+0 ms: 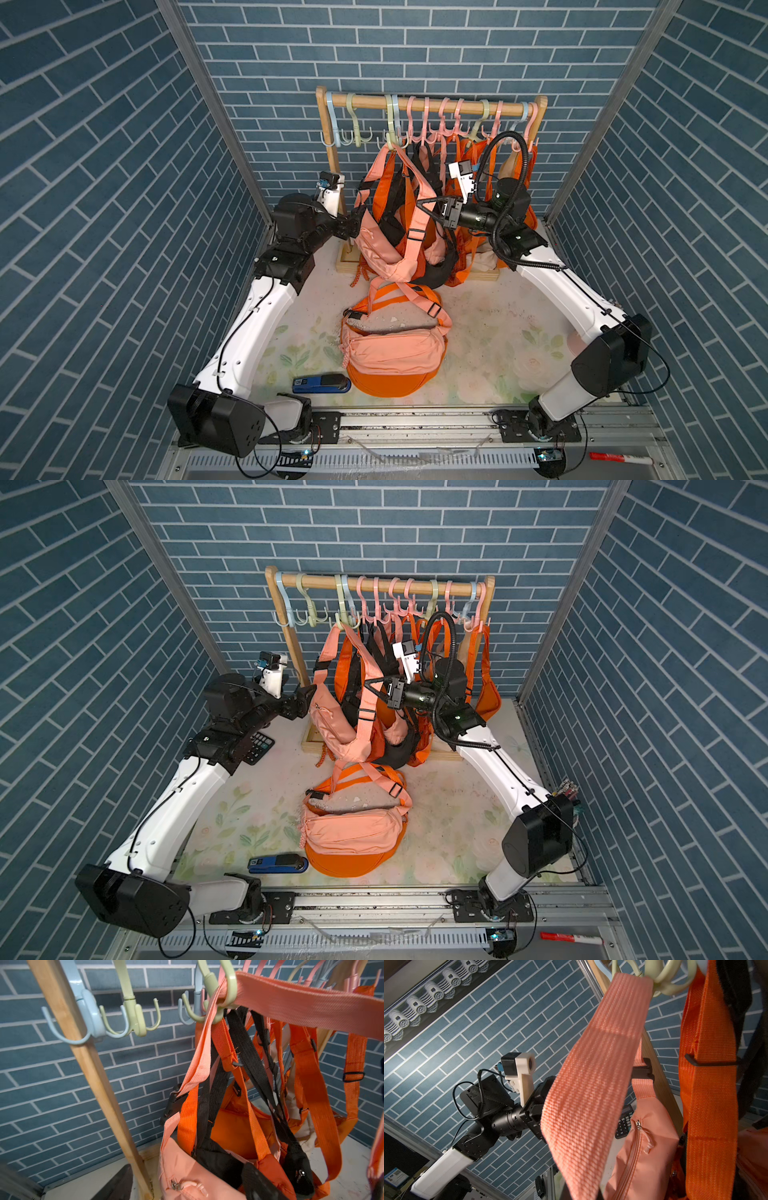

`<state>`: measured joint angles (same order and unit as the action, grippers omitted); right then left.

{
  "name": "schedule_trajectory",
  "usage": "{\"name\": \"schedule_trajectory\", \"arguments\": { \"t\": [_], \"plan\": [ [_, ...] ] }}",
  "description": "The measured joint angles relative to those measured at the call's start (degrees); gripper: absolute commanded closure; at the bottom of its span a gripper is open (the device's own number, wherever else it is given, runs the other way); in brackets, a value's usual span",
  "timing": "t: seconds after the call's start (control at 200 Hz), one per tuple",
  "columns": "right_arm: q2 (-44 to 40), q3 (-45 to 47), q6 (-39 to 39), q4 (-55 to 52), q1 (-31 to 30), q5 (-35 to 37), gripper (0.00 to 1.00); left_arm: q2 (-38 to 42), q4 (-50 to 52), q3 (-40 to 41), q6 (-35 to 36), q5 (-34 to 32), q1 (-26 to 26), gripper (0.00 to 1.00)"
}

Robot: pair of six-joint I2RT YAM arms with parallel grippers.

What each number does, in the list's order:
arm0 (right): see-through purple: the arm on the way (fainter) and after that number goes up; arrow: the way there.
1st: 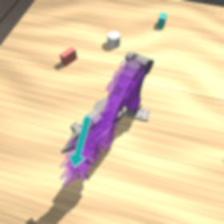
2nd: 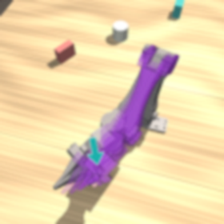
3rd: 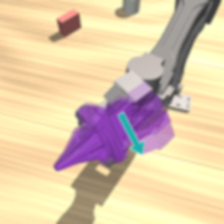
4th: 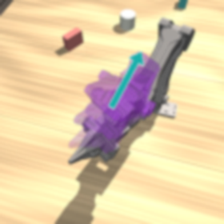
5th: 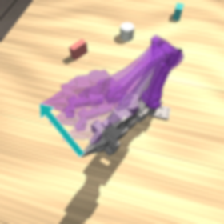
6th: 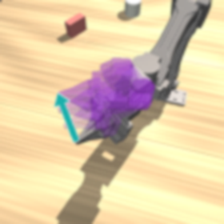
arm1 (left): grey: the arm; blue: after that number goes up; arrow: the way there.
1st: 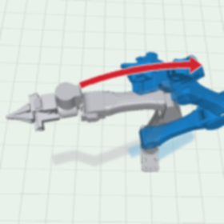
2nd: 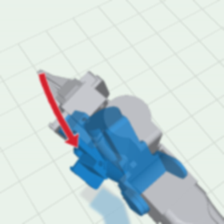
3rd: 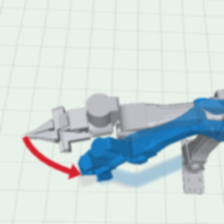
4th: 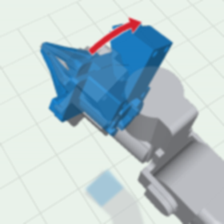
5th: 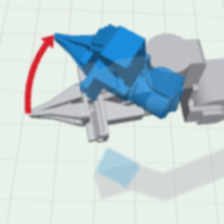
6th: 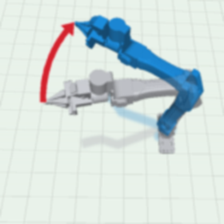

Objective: Take the bag off the hook
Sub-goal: Pick up the bag from the hook.

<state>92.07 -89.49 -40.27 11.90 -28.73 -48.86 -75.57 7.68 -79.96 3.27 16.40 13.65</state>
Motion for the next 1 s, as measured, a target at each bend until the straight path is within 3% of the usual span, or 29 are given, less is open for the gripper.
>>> {"name": "schedule_trajectory", "arguments": {
  "t": [0.24, 0.665, 0.91, 1.0],
  "plan": [
    [0.4, 0.0, 0.0, 0.1, 0.2, -0.8, 1.00, -8.0, 0.1, -8.6, 0.9, 4.3, 0.0, 0.15],
    [2.8, 0.0, 0.0, 0.0, 0.3, -2.5, 1.00, -20.9, 0.1, -24.2, 0.5, 9.1, 0.0, 0.26],
    [3.8, 0.0, 0.0, -0.4, 0.3, -3.3, 1.00, -28.6, 0.2, -33.7, -1.5, 11.8, 0.1, 0.46],
    [4.2, -0.1, 0.0, -0.5, 0.3, -3.5, 1.00, -30.5, 0.2, -35.1, -1.7, 12.3, 0.2, 0.61]
  ]
}}
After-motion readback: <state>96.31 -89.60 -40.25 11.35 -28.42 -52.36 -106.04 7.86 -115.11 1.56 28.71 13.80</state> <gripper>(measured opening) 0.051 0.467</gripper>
